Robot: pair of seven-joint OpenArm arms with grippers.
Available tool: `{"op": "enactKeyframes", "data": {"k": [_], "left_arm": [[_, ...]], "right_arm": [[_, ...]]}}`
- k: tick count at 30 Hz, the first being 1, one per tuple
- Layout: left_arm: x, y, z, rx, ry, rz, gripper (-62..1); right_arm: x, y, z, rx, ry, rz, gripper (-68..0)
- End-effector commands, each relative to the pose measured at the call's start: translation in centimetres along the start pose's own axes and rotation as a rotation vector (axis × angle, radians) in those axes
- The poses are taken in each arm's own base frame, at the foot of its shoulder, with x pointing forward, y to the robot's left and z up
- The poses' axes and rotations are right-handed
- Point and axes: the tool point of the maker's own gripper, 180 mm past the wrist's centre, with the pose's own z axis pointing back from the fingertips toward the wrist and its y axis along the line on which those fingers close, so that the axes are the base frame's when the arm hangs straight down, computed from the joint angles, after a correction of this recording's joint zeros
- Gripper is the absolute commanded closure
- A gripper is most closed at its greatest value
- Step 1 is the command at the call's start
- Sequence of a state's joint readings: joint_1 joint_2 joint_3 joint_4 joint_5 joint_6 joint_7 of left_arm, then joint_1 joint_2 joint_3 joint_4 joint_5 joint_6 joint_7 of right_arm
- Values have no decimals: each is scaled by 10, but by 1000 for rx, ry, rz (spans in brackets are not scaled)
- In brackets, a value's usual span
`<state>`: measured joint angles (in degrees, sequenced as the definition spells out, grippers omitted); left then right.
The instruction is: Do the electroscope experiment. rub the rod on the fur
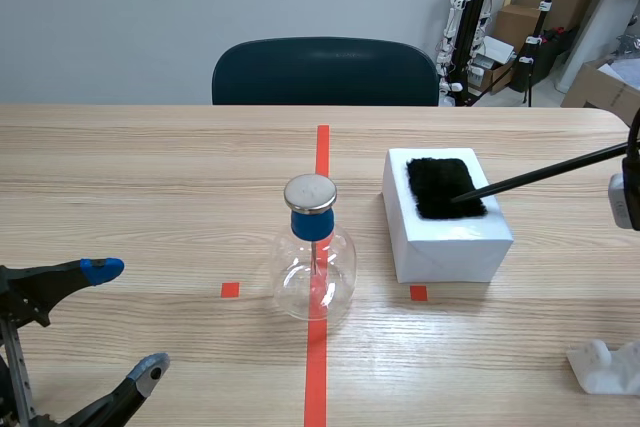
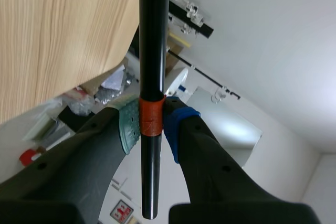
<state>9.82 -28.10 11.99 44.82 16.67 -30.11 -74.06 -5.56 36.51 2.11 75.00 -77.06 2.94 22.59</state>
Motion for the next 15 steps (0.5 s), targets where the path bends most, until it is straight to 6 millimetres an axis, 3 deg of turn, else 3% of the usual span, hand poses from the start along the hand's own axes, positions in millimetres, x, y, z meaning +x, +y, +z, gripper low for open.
{"op": "enactKeyframes", "data": {"k": [1,5,15], "left_arm": [[8,5,0,7,-31,-12,-623],[8,5,0,7,-31,-12,-623],[8,5,0,7,-31,-12,-623]], "right_arm": [[2,-15,-2,-39,-16,14,2],[13,-20,-5,-54,-45,-6,2],[-23,-32,-7,-89,139,-67,2]]}}
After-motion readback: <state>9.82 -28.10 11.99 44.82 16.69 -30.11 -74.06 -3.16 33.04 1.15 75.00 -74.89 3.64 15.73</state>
